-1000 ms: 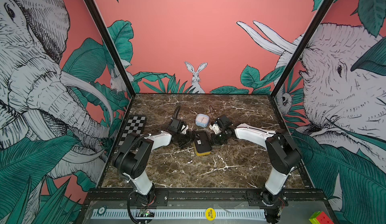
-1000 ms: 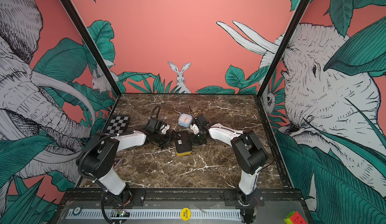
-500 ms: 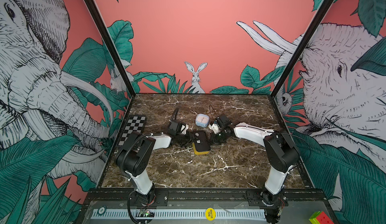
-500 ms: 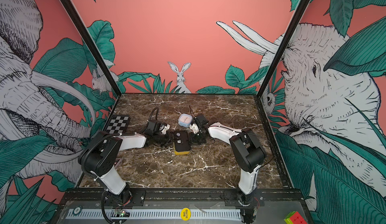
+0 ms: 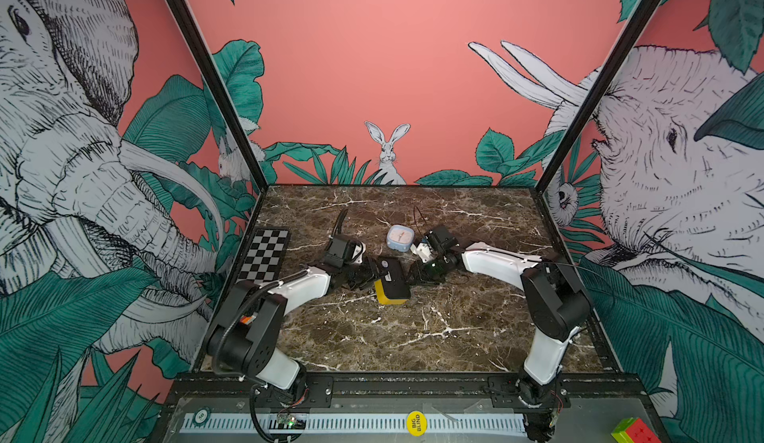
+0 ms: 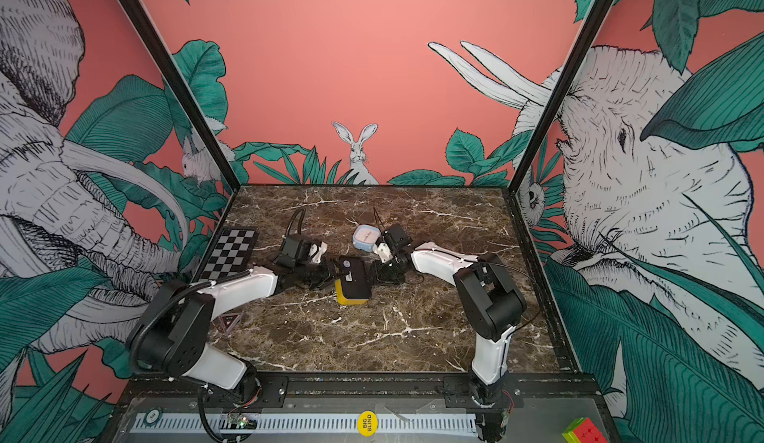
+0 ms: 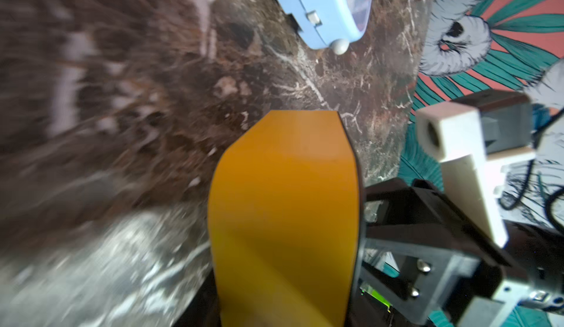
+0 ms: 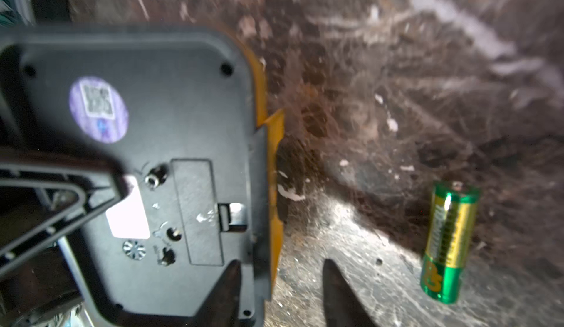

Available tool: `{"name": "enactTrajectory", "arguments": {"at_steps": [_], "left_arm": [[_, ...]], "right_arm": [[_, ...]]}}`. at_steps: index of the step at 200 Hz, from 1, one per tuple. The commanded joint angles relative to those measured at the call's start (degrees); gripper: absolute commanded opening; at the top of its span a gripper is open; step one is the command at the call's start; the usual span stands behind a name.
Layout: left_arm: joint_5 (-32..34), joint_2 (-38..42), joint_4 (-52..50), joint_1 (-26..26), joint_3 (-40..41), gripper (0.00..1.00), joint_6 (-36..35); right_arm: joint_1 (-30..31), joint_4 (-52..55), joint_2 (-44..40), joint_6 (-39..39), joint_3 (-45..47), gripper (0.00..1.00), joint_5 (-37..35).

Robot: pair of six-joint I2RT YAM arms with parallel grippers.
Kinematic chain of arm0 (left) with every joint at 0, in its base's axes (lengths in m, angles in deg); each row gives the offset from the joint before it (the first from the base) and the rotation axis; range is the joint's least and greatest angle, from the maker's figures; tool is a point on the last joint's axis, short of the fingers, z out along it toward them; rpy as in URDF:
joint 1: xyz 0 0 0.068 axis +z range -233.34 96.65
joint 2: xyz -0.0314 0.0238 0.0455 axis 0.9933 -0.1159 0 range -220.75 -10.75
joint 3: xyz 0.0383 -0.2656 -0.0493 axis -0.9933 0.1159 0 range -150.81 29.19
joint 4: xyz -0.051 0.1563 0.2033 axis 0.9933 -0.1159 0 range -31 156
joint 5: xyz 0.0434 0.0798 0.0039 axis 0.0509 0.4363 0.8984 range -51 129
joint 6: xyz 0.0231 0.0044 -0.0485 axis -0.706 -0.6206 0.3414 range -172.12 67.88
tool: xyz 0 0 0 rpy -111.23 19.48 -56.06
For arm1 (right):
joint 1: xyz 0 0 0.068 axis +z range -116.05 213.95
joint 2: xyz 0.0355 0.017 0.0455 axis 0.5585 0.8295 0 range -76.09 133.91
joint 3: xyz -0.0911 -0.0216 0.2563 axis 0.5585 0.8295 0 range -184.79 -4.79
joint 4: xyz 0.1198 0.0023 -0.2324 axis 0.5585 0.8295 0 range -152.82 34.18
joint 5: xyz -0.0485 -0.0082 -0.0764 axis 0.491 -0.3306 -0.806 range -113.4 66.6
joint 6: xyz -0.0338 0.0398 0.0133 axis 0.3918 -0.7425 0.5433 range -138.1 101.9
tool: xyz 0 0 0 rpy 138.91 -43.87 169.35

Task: Insert the battery into the alarm
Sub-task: Adjust the alarm at the center of the board.

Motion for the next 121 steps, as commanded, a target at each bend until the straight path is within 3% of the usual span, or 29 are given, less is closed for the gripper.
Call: {"name": "enactTrajectory", "arguments": {"at_steps": [1, 38, 56, 96, 121], "left_arm": [[9.8, 7.1, -15.8, -0.3, -5.3, 0.25, -1.6], [26.9, 13.2, -37.9, -0.3, -10.1, 0.17, 9.6], [31.2, 13.5, -45.2, -0.3, -12.0, 0.15, 15.4], [42.5, 9.3, -62.4, -1.8, -22.3, 0.10, 22.0], [46.9, 4.5, -73.9, -2.7, -28.3, 0.04, 29.7]], "right_arm": [[0.0, -6.2, -6.6, -1.5, 2.0, 0.51, -3.7], [-1.4, -5.2, -10.8, -0.1, 4.8, 0.57, -7.7], [-1.5, -5.2, -13.3, 0.2, 6.0, 0.58, -7.4], [-1.5, -10.6, -14.9, -1.8, 11.7, 0.59, -6.3], [-1.5, -10.6, -15.0, -1.8, 12.4, 0.59, -5.5]]}}
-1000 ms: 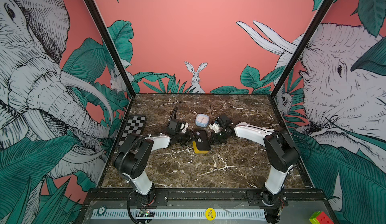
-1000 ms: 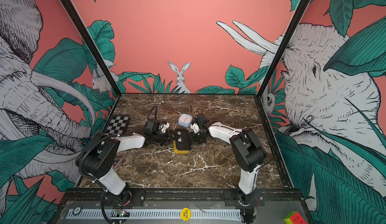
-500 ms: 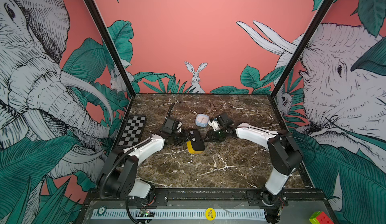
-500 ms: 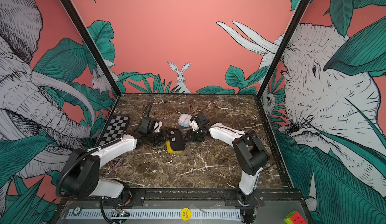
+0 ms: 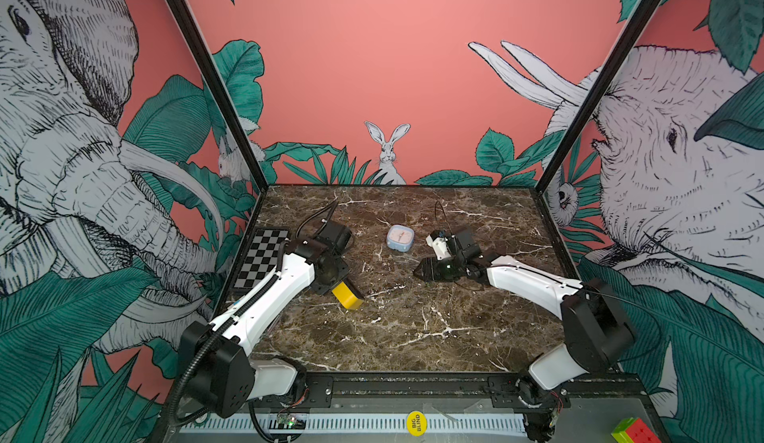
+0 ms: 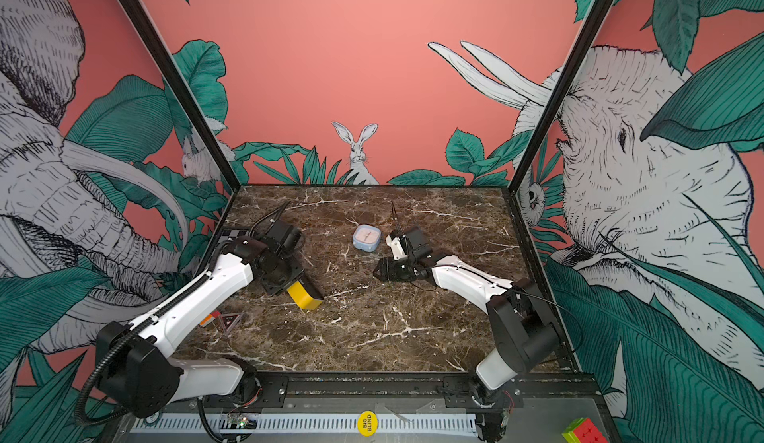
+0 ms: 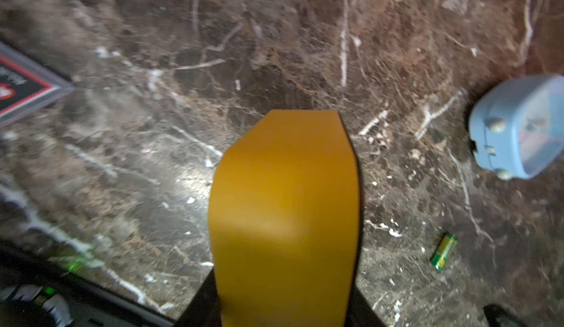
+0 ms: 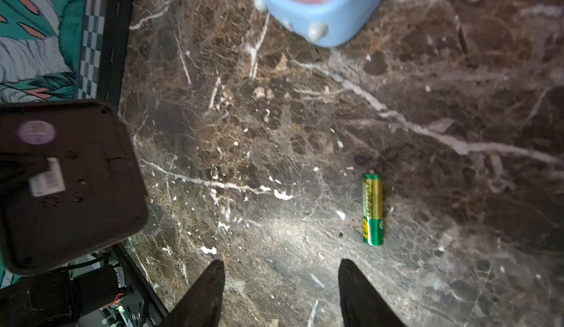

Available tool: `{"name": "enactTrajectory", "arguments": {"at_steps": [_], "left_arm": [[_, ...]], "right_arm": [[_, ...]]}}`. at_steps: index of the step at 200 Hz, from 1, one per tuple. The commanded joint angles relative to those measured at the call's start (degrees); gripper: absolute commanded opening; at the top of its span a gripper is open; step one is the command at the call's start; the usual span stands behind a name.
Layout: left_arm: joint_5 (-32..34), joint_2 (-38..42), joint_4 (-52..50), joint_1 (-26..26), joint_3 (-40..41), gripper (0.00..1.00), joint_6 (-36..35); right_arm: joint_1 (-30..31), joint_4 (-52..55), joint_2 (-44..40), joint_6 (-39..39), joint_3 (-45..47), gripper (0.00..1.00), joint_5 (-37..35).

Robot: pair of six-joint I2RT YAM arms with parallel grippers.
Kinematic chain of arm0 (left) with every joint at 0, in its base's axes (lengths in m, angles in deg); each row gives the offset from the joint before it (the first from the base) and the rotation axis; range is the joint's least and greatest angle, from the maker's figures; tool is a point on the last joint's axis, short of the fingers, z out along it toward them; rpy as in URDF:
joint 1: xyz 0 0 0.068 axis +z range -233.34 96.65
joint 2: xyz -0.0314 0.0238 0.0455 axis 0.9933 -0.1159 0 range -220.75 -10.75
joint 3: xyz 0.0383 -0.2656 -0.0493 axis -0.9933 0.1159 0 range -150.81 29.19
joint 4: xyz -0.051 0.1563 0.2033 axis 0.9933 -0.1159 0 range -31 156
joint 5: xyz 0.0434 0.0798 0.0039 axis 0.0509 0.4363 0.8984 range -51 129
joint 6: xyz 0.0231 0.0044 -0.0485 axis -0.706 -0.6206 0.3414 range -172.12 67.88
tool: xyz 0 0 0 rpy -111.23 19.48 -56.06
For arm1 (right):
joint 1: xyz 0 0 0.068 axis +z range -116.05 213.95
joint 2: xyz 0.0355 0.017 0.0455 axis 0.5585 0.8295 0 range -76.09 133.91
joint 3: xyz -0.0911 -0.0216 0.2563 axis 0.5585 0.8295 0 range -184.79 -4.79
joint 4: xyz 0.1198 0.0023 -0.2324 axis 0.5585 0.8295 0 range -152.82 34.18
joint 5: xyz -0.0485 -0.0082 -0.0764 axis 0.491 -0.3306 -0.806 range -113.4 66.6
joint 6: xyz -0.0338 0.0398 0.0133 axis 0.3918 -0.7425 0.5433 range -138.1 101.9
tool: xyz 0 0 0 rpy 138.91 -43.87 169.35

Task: Insert the battery into the alarm
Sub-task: Adjust the alarm at the center of the board.

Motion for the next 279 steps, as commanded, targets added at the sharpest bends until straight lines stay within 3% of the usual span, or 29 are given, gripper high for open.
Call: {"name": "enactTrajectory", "arguments": {"at_steps": [1, 29, 68, 180, 235, 279], "left_arm": [[9.2, -2.7, -16.4, -1.1, -5.6, 0.04, 10.0], [9.8, -8.3, -22.0, -1.4, -8.6, 0.05, 17.4], [10.5, -17.3, -26.1, -1.2, -15.1, 0.05, 20.9], [2.2, -41.0, -27.2, 9.2, -31.3, 0.14, 11.1], [-0.3, -43.8, -21.7, 12.2, -32.9, 0.23, 6.8], [-3.8, -41.2, -13.4, 14.1, -29.7, 0.40, 6.7]], "right_arm": [[-0.1, -2.6, -1.1, -0.5, 0.1, 0.59, 0.5], [0.0, -1.3, -0.8, -0.1, -0.4, 0.59, 1.0], [0.0, 0.4, -0.4, 0.1, -0.9, 0.59, 1.0], [0.0, 5.4, 4.8, 1.3, -4.9, 0.59, 2.3], [0.0, 6.8, 6.6, 1.5, -6.2, 0.60, 2.3], [0.0, 6.9, 8.2, 2.2, -7.2, 0.60, 4.2]]}}
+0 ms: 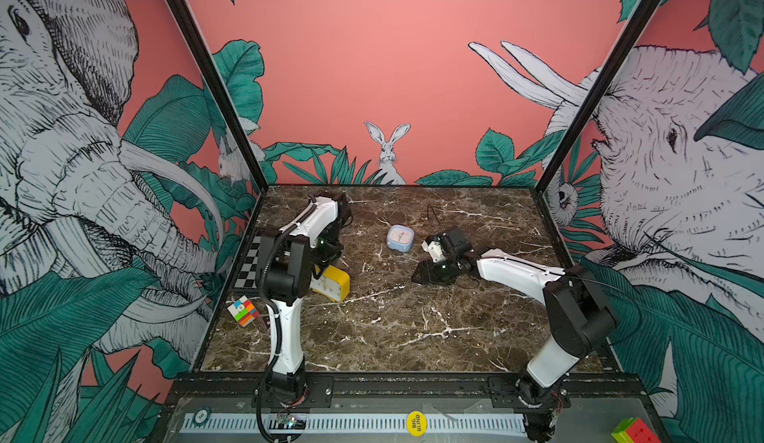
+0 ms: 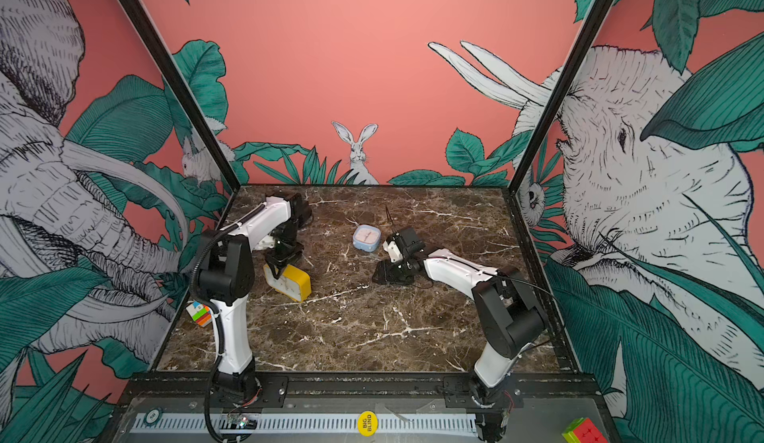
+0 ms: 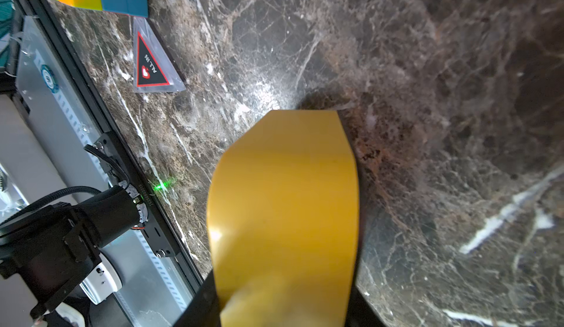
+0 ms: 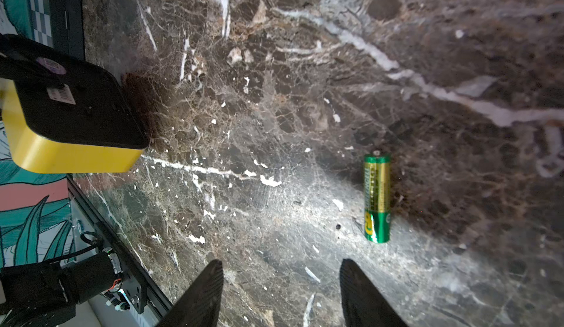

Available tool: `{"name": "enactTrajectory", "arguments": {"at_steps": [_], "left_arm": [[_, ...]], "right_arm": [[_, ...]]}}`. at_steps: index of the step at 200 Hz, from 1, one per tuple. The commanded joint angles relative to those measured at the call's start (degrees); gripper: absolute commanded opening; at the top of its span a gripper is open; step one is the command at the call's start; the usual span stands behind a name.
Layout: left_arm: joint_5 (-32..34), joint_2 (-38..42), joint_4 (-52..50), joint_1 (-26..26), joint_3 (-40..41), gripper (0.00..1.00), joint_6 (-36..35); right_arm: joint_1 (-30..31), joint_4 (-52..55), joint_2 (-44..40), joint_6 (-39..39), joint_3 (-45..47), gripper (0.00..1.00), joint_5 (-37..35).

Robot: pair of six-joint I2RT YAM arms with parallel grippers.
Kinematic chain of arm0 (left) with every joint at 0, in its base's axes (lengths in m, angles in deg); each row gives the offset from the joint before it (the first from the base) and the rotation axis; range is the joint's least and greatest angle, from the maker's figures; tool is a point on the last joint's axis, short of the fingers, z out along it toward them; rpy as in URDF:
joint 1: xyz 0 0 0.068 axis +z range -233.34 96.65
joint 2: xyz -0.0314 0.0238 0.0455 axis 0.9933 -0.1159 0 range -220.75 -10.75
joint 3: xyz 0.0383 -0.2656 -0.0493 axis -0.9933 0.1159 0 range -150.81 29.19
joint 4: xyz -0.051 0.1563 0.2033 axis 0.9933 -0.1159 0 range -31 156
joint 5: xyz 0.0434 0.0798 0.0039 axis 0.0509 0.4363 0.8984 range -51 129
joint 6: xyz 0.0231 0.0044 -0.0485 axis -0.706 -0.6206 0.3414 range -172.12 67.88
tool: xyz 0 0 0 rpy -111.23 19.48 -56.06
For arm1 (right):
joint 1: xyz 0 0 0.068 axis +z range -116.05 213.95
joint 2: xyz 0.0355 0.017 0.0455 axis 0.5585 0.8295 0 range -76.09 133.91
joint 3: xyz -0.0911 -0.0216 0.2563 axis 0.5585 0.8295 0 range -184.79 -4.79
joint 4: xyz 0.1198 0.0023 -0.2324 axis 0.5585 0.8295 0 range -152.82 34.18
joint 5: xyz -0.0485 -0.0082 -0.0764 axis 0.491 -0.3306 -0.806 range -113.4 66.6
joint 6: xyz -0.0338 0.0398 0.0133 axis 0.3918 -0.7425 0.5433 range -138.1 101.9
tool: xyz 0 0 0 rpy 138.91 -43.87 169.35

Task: Insert the battery into the alarm
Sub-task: Adjust the alarm at the center of the board.

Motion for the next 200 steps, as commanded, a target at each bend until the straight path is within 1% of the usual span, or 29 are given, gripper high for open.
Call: {"name": "enactTrajectory", "arguments": {"at_steps": [1, 58, 93, 107, 125, 132, 155, 161, 174, 175, 177, 179, 200], "left_arm": [[-2.9, 0.5, 10.4, 1.5, 2.2, 0.41, -0.9], [-5.0, 0.5, 14.8, 2.2, 0.5, 0.53, -1.2], [-5.9, 1.4, 18.4, 3.0, 2.1, 0.56, -1.1], [-6.4, 2.0, 20.1, 3.2, 2.8, 0.59, -0.8], [-7.6, 2.6, 21.6, 3.6, 3.3, 0.61, -0.6], [-7.5, 2.8, 21.9, 3.6, 3.2, 0.64, -0.8], [-6.8, 3.2, 22.1, 3.7, 2.3, 0.67, -2.0], [-6.5, 3.4, 22.0, 3.7, 2.0, 0.77, -2.2], [-6.3, 3.9, 22.7, 3.8, 2.0, 0.80, -3.0], [-6.4, 4.0, 22.8, 3.8, 2.0, 0.81, -3.0], [-6.3, 4.1, 22.8, 3.8, 2.0, 0.90, -2.9], [-6.3, 4.1, 22.8, 3.7, 2.1, 0.94, -2.9], [-6.7, 4.9, 24.0, 4.0, 2.8, 0.96, -2.9]], "right_arm": [[0.0, 0.5, 1.3, 1.1, -1.3, 0.60, 1.4], [-0.1, 0.9, 2.9, 1.5, -3.1, 0.61, 1.6], [0.0, 0.9, 3.7, 1.8, -3.9, 0.61, 1.7], [-0.1, 1.4, 4.0, 2.2, -4.4, 0.62, 1.5], [0.0, 1.8, 4.8, 2.7, -5.3, 0.62, 1.7], [-0.1, 1.9, 5.1, 2.8, -5.8, 0.62, 1.7], [-0.1, 2.1, 6.3, 3.1, -6.9, 0.63, 2.3], [-0.1, 2.1, 6.6, 3.1, -7.0, 0.63, 2.6], [-0.1, 2.0, 7.1, 3.2, -7.3, 0.63, 2.7], [-0.1, 2.0, 7.1, 3.2, -7.3, 0.63, 2.7], [-0.1, 2.0, 7.2, 3.2, -7.3, 0.63, 2.7], [-0.1, 2.0, 7.3, 3.2, -7.3, 0.63, 2.8], [-0.1, 2.4, 7.9, 3.5, -7.7, 0.63, 3.0]]}}
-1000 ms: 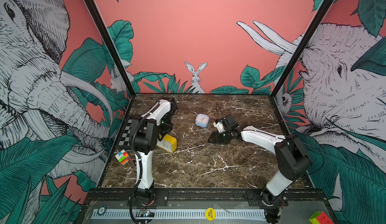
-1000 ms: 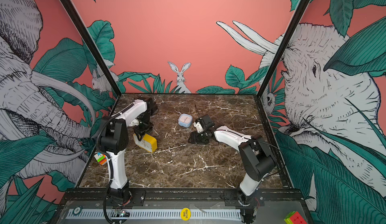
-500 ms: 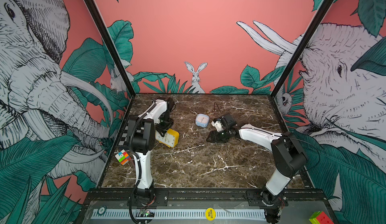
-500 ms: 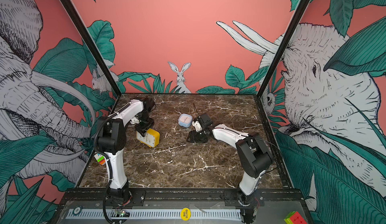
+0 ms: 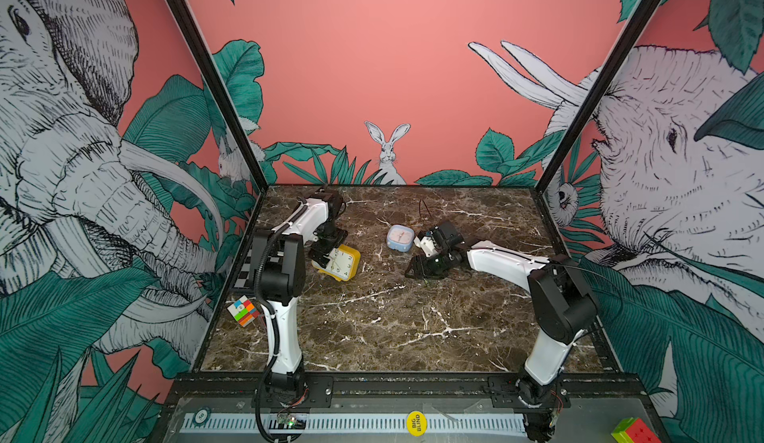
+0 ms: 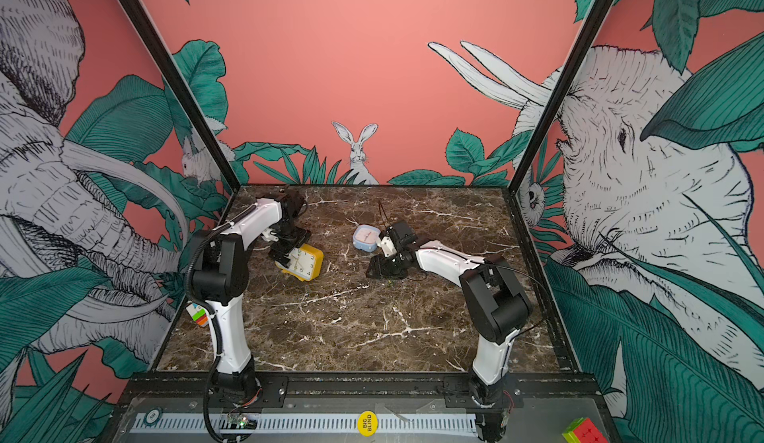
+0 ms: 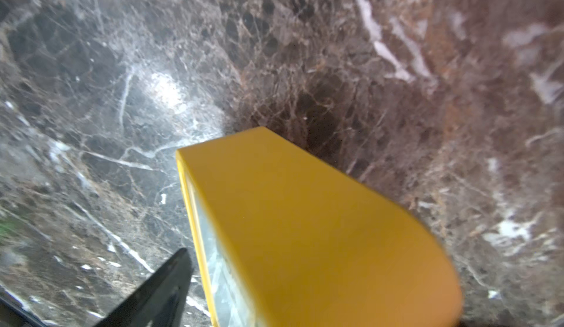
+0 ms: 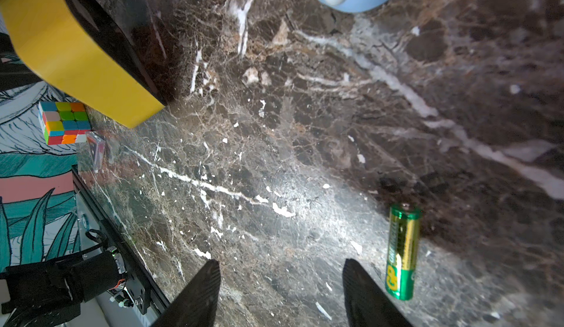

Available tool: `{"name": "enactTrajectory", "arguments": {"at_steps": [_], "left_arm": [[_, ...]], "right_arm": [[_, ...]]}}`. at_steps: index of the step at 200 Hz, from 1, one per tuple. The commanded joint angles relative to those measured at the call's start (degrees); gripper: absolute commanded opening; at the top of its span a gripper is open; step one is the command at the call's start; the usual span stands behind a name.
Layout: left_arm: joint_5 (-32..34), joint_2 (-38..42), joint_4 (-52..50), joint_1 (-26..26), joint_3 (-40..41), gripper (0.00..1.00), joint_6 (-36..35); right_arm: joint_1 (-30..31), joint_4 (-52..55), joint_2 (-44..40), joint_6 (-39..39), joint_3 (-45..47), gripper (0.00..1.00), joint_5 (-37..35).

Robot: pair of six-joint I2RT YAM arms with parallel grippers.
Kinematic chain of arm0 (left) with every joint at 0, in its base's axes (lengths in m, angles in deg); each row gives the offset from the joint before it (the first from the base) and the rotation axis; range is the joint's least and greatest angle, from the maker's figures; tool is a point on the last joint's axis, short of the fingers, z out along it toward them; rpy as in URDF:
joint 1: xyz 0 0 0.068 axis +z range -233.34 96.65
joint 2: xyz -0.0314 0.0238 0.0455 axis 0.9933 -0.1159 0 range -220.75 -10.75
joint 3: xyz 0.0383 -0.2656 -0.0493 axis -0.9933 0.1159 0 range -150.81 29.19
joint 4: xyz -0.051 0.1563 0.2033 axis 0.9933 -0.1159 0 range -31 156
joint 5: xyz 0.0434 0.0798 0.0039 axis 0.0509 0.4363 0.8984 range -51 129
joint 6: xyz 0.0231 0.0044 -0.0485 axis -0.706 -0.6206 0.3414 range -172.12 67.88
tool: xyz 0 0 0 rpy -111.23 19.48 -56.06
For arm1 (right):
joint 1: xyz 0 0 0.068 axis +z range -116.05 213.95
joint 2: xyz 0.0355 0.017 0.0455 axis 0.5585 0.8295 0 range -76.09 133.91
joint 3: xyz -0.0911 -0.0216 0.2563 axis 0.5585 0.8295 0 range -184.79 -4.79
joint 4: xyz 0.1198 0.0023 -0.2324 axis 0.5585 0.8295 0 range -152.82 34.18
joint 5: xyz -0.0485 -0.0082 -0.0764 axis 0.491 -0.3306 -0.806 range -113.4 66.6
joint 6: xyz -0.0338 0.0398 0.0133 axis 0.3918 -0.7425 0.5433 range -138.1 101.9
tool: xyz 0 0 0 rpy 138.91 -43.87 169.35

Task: Insert the battery into the alarm
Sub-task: Adjust the alarm at the center of the board.

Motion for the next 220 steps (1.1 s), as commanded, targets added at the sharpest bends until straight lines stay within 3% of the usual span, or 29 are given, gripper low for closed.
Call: {"name": "enactTrajectory", "arguments": {"at_steps": [1, 87, 137, 167, 197, 220], "left_arm": [[0.4, 4.4, 0.9, 0.5, 0.3, 0.96, -0.1], [-1.6, 8.1, 10.5, 0.6, 4.6, 0.97, -1.3], [-3.0, 15.1, 16.3, -0.3, 8.3, 0.96, -16.5], [-8.4, 17.6, 21.4, -2.6, 12.3, 0.95, -26.5], [-16.9, 14.3, 30.1, -6.0, 14.1, 0.95, -31.2], [-22.5, 8.4, 33.3, -8.3, 10.5, 0.94, -32.9]], "right_arm": [[-0.1, 1.0, 1.2, 1.0, -1.1, 0.63, 0.8], [-2.2, -2.4, 1.6, 5.7, -5.9, 0.63, -4.6], [-4.7, -3.7, 6.8, 3.7, -14.0, 0.68, -7.5], [-6.4, -6.8, 11.0, -1.4, -16.4, 0.69, -6.4], [-7.0, -10.0, 13.9, -3.4, -17.8, 0.70, -2.8], [-7.5, -12.6, 14.2, -6.4, -16.1, 0.71, -0.9]]}}
